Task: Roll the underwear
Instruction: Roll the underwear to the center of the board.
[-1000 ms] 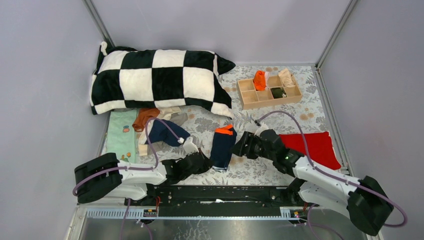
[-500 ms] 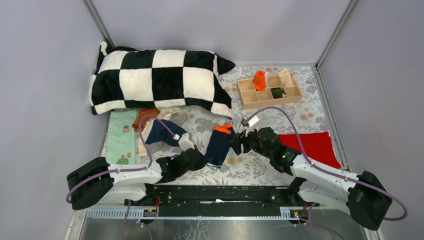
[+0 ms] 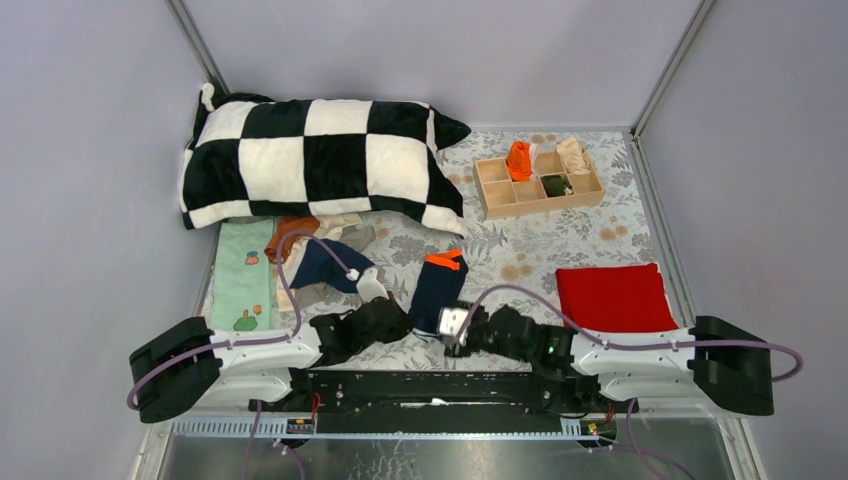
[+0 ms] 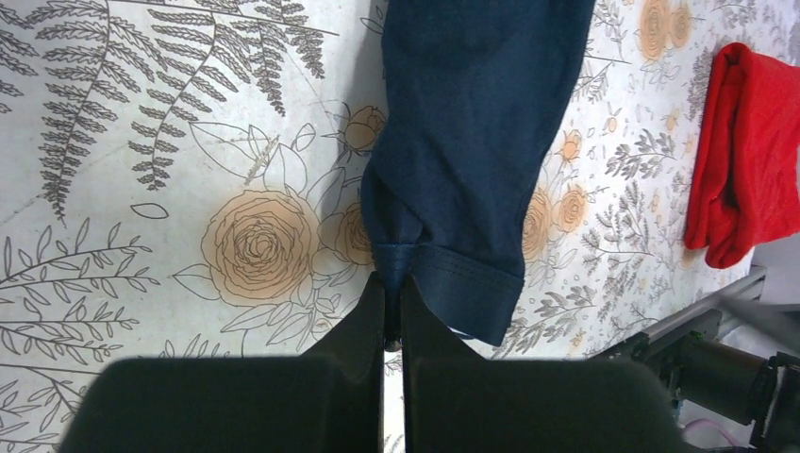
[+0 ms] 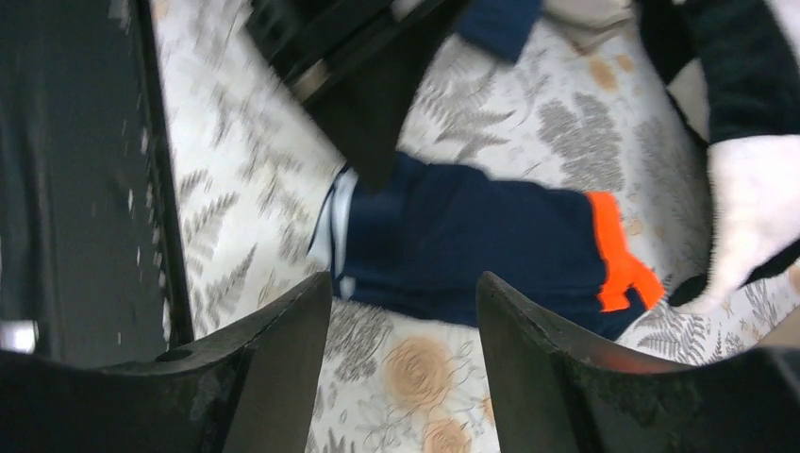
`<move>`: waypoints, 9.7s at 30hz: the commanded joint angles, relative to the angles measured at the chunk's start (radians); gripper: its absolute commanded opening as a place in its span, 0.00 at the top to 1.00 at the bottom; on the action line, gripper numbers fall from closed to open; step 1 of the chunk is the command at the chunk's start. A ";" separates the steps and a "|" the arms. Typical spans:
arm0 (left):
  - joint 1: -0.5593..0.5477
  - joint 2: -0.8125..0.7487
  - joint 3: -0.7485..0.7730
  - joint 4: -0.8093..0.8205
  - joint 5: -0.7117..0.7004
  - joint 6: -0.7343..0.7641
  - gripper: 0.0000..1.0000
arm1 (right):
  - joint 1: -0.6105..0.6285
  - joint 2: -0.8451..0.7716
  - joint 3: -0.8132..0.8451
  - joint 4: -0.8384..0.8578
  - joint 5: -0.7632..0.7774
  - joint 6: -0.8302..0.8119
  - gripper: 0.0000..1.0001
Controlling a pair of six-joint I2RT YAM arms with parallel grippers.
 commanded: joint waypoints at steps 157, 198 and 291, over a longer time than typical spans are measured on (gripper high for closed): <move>0.176 0.171 -0.075 0.476 0.105 0.416 0.48 | -0.400 0.558 0.172 -0.057 -0.287 1.107 1.00; 0.215 -0.038 -0.090 0.314 0.178 0.588 0.39 | -0.399 0.583 0.214 -0.089 -0.357 1.072 1.00; 0.241 0.407 0.138 0.253 0.195 0.585 1.00 | -0.126 0.140 0.065 -0.127 -0.310 -0.941 0.40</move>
